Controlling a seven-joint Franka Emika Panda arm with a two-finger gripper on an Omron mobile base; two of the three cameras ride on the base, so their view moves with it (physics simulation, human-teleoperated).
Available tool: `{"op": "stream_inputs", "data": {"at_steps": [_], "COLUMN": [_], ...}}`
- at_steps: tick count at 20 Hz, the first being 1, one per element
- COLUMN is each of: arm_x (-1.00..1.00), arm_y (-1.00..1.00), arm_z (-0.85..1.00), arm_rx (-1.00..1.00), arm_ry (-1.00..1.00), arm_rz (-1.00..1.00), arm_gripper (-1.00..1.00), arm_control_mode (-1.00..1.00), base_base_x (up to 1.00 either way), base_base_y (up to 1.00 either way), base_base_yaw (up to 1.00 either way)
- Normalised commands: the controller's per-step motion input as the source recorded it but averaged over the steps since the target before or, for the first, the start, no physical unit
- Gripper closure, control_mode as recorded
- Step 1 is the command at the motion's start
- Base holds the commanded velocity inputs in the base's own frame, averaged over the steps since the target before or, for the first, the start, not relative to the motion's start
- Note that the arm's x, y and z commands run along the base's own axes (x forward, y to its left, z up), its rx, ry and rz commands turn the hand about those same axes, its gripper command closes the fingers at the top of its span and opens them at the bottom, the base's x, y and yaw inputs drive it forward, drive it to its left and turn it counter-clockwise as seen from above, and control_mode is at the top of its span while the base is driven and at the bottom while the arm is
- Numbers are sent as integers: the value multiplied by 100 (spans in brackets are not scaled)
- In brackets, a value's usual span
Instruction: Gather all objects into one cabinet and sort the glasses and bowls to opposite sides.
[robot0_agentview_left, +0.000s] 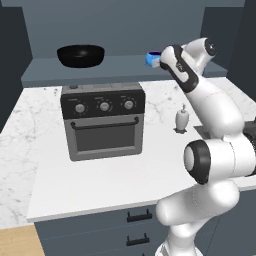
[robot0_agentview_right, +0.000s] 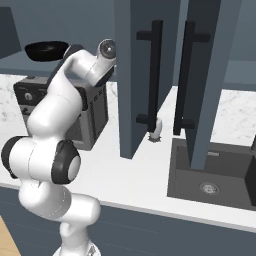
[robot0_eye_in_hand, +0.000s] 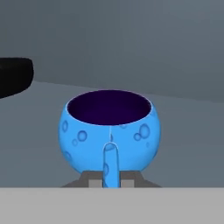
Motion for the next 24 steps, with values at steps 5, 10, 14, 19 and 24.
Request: {"op": "stream_inputs", "data": {"at_steps": [5, 10, 14, 19, 24], "arm_x": [-33, -31, -17, -4, -1], "arm_y": [-41, -46, -42, -46, -34], "arm_z": [0, 0, 0, 0, 0], "arm_rx": [0, 0, 0, 0, 0], "arm_ry": [0, 1, 0, 1, 2], "arm_rz": [-31, -28, -25, -23, -14], "arm_gripper": [100, 100, 100, 100, 100], "arm_control_mode": [-100, -100, -100, -100, -100], "base_base_x": [0, 0, 0, 0, 0], "base_base_y": [0, 0, 0, 0, 0], "base_base_yaw": [0, 0, 0, 0, 0]}}
